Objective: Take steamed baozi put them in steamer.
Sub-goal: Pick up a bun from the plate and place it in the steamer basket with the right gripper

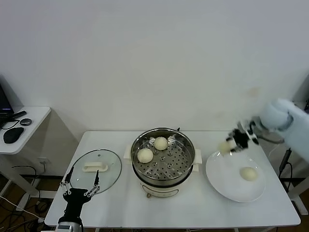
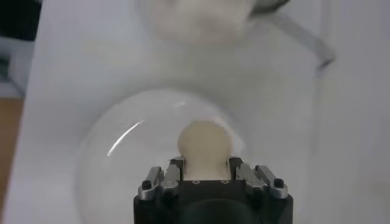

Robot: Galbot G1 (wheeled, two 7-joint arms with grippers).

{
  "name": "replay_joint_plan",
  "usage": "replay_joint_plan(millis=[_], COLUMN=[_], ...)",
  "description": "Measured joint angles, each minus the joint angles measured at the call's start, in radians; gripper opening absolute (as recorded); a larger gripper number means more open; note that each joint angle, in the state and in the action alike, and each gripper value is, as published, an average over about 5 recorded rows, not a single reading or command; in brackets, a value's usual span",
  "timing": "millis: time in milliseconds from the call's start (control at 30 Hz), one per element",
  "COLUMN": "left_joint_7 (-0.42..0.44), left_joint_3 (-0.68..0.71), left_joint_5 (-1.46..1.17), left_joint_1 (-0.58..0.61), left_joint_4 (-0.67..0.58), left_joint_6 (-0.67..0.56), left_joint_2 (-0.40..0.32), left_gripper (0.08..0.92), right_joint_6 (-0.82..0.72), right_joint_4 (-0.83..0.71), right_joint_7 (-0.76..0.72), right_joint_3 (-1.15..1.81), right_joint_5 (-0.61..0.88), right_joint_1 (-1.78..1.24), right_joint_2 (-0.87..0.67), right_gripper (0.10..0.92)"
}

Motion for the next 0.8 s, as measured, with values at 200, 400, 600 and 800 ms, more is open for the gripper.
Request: replay_joint_plan(millis=[200, 400, 600, 800], left_joint_7=[0.0, -0.001, -0.002, -0.004], left_joint_3=[-0.009, -0.025, -0.039, -0.043], left_joint_5=[-0.004, -0.009, -0.011, -0.011], left_joint_1=[0.003, 0.013, 0.02, 0.021], left_joint_4=[0.001, -0.006, -0.017, -0.012], left_joint_6=[-0.001, -0.002, -0.002, -0.005], left_joint_2=[-0.001, -0.004, -0.011, -0.016], left_gripper=[0.823, 0.823, 0.823, 0.823], right_joint_6=[0.077, 0.19, 0.311, 0.425], right_joint_4=[0.026, 0.029, 0.018, 0.003], right_joint_7=[0.009, 0.03, 0.051, 0.058], right_joint_3=[-0.125, -0.25, -0.332, -0.379], right_joint_5=[0.087, 0.104, 0.058, -0.021], right_joint_1=[0.158, 0.226, 0.229, 0.211], right_joint_2=[0.126, 0.269, 0.394, 0.477], right_gripper=[0.467, 0.467, 0.467, 0.474])
